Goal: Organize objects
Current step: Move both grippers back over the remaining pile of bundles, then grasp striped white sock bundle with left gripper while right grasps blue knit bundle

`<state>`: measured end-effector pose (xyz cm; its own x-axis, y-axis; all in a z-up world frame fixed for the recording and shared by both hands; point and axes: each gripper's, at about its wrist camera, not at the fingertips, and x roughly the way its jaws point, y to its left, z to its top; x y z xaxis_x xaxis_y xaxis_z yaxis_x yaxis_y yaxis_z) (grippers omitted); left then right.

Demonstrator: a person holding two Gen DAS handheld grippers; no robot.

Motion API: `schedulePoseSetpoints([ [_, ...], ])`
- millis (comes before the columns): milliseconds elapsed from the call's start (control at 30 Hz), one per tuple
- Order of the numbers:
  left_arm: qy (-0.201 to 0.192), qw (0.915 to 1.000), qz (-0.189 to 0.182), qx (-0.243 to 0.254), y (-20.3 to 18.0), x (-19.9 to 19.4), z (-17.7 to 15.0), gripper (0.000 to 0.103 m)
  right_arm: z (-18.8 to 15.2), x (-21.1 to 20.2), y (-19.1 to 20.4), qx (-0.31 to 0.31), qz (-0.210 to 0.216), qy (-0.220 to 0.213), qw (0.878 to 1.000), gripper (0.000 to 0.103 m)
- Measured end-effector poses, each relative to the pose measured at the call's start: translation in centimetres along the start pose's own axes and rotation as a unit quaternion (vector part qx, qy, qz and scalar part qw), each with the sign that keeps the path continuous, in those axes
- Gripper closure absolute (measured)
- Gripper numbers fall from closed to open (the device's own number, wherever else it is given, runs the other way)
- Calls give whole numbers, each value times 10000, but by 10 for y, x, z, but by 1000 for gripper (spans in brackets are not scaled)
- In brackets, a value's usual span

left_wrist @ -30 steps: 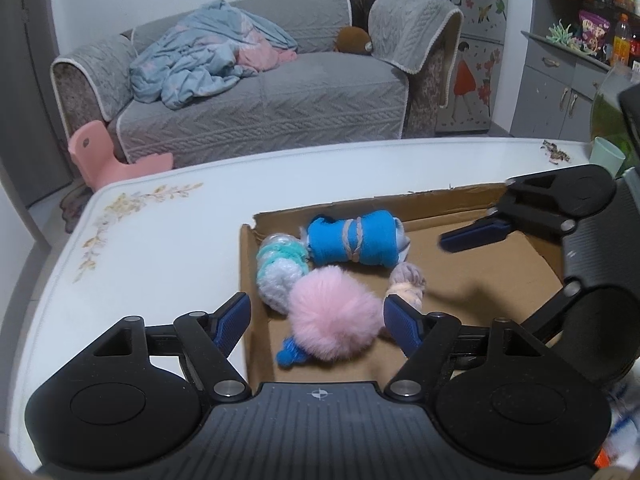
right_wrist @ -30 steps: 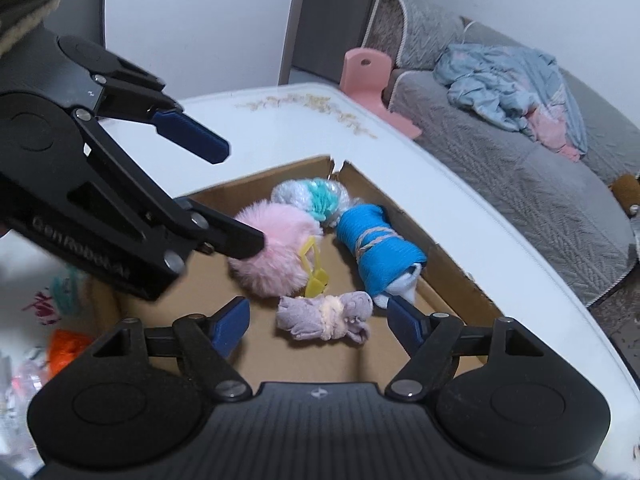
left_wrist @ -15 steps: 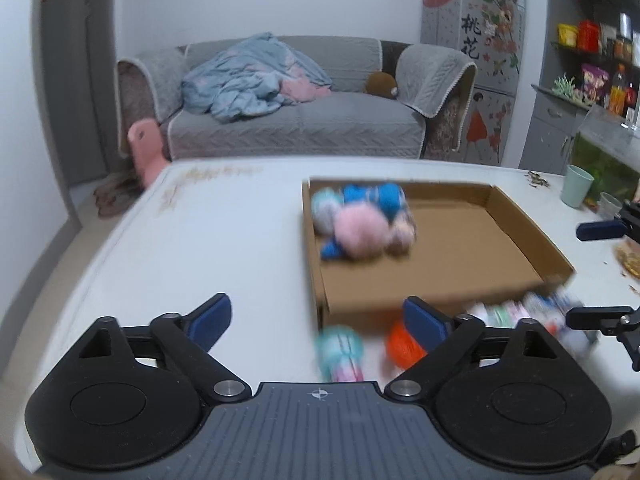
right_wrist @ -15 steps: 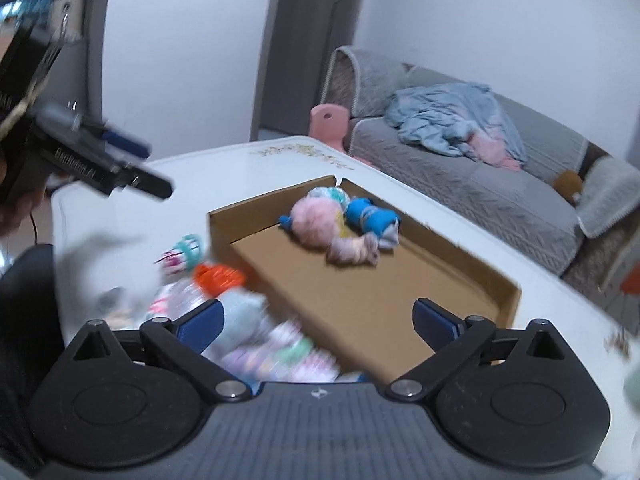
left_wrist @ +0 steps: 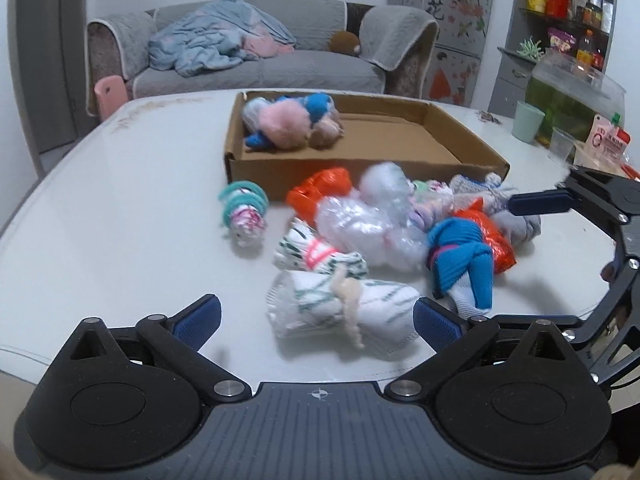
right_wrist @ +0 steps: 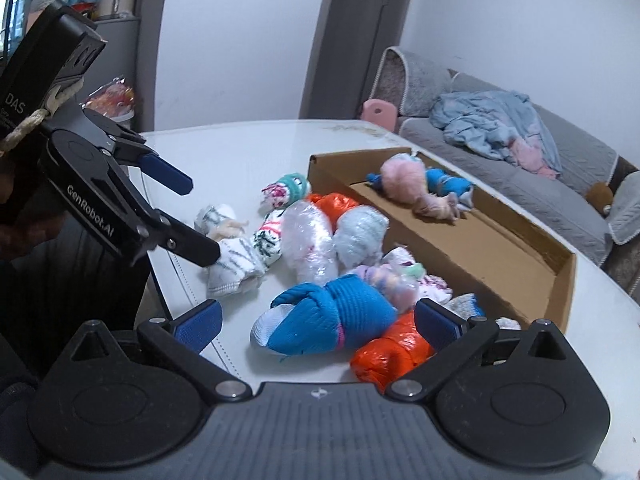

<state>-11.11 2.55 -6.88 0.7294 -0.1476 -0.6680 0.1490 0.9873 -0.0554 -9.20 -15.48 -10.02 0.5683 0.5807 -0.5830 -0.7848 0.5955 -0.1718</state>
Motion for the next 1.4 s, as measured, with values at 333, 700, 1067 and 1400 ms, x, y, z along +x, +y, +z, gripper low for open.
schedulePoseSetpoints([
  [333,96,9996,25,266,-14,25,-6,5,-5,20,-1,-354,39,212,9991,1],
  [700,25,9985,-265,488,-5,22,-8,20,-2,36,10,-582,162,427,9973,6],
  [1067,9,9973,-343,644,-9,19,-13,19,-12,17,12,-647,342,415,9965,15],
  [1400,-147,9956,-93,921,0,22,-11,4,-11,12,18,-549,294,345,9975,13],
])
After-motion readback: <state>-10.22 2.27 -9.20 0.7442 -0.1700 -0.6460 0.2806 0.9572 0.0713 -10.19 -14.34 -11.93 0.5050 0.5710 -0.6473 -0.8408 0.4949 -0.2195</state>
